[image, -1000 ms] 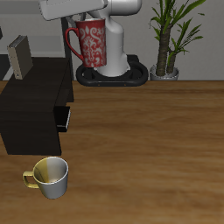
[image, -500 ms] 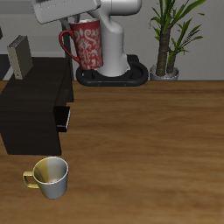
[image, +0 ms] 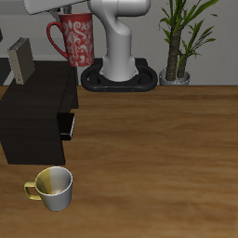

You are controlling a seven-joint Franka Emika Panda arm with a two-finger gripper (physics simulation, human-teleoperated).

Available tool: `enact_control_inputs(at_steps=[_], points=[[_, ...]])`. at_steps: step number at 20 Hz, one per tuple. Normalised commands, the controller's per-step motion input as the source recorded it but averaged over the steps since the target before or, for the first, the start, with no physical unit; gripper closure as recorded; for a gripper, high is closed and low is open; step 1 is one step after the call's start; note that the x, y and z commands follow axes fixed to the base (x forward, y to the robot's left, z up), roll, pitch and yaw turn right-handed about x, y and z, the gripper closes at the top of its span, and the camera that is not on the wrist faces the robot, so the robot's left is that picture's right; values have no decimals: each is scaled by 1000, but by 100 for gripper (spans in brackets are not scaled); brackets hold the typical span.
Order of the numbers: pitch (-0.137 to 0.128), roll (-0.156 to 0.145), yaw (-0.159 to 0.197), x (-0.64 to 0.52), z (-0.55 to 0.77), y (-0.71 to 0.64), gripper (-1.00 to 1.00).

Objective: Yellow book upright top shelf and black book top region shelf and red mug top shelf

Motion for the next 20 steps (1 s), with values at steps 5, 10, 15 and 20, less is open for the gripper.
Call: enact_control_inputs(at_steps=[5,10,15,20], points=[[-16,-23,-37,-63,103,-220,100],[-11,-90,-78,-37,147,-237,100],[-3,-107,-80,1,95,-31,100],[37,-138,-203,195,28,-11,100]])
